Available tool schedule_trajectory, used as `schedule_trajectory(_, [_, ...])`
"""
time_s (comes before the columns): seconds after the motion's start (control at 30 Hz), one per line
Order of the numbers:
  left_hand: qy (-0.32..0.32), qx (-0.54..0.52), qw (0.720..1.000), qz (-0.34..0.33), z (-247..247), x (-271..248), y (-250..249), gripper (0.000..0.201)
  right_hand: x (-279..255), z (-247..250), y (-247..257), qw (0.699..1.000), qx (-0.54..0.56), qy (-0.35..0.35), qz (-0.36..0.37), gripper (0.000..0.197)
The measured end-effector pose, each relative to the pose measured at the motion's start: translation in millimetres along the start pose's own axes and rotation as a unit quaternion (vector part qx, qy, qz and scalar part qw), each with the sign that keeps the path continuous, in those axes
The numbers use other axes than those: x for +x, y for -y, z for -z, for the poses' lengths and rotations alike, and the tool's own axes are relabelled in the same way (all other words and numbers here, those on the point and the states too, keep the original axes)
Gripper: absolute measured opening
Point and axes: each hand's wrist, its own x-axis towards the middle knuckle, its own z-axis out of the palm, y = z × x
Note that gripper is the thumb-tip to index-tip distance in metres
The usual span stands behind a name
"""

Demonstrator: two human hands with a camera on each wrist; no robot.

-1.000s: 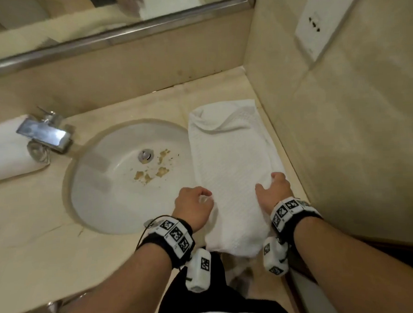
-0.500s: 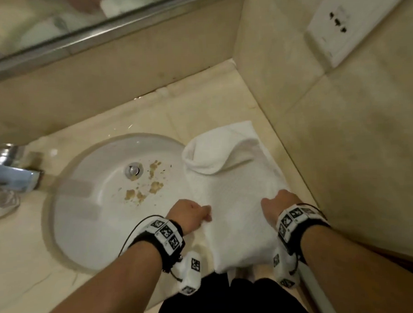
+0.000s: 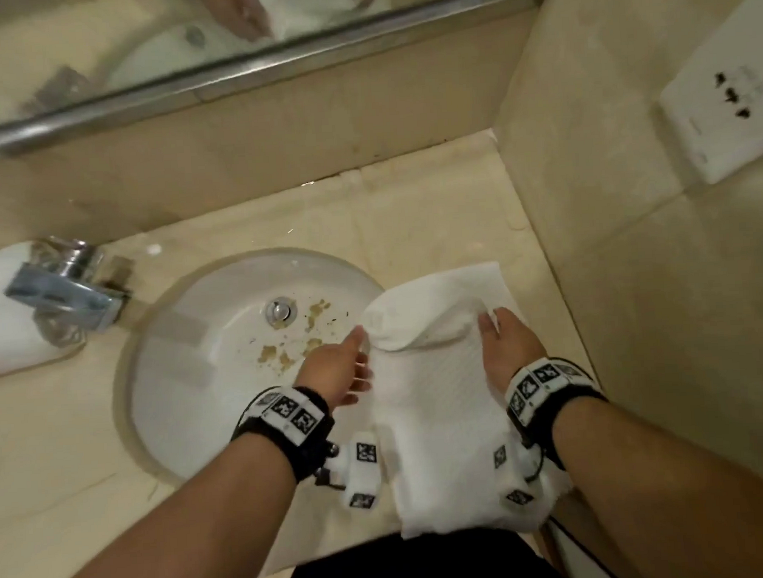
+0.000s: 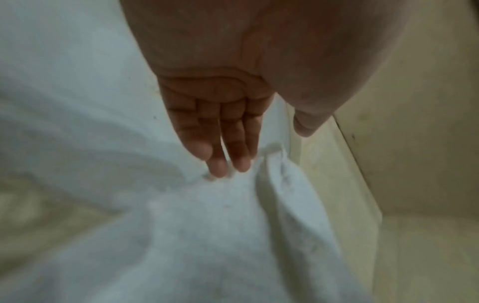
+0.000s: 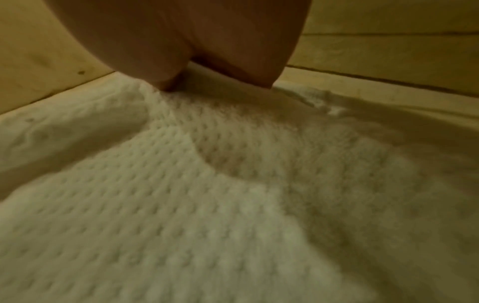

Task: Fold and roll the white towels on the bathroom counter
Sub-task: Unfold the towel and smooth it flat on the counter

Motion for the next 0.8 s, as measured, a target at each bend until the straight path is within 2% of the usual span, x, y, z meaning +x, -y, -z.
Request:
schedule_trajectory(0.03, [-0.004, -0.083, 0.996, 0.023, -1.2, 3.6, -8.5, 0.060, -0.4, 0.1, -1.4, 1.000, -0.006, 0.007, 0.005, 0.051])
schedule_trajectory(0.1, [0.007, -0.183, 0.981, 0.058, -6.0, 11.8, -22.6, 0.057, 1.9, 0.8, -2.7, 1.000, -0.009, 0.012, 0.017, 0.048])
schedule_trajectory(0.2, [0.013, -0.294, 0.949, 0.116, -14.7, 20.9, -40.6, 0.033, 9.5, 9.3, -2.8, 1.000, 0.004, -0.007, 0.025, 0.038])
schedule_trajectory(0.27, [0.010, -0.343, 0.928, 0.144, -15.7, 25.0, -48.2, 0.029, 13.3, 15.4, -4.3, 0.999, 0.021, -0.035, 0.031, 0.028])
schedule_trajectory(0.37, [-0.011, -0.318, 0.939, 0.128, -18.2, 27.3, -49.0, 0.029, 16.8, 23.3, -1.7, 0.995, 0.030, -0.081, 0.049, 0.018])
schedule_trajectory(0.47, [-0.092, -0.270, 0.952, 0.113, -20.2, 27.4, -49.6, 0.027, 23.2, 25.6, 11.6, 0.991, 0.038, -0.103, 0.074, 0.015])
schedule_trajectory(0.53, [-0.145, -0.264, 0.946, 0.119, -16.3, 32.0, -50.8, 0.024, 29.6, 22.7, 23.5, 0.991, 0.023, -0.095, 0.088, 0.015])
schedule_trajectory(0.6, [-0.176, -0.278, 0.936, 0.125, -10.6, 39.9, -50.9, 0.021, 38.9, 19.2, 32.3, 0.994, 0.014, -0.083, 0.074, 0.024])
schedule_trajectory(0.67, [-0.172, -0.318, 0.924, 0.127, -6.1, 48.2, -50.2, 0.015, 50.6, 18.4, 34.5, 0.997, 0.016, -0.065, 0.041, 0.032])
schedule_trajectory(0.73, [-0.148, -0.360, 0.914, 0.114, -4.1, 50.3, -51.5, 0.012, 63.0, 21.3, 31.6, 0.998, 0.021, -0.051, 0.025, 0.032])
schedule_trajectory(0.8, [-0.131, -0.313, 0.938, 0.077, -2.5, 51.6, -49.0, 0.013, 71.5, 28.1, 28.0, 0.998, 0.031, -0.046, 0.029, 0.032])
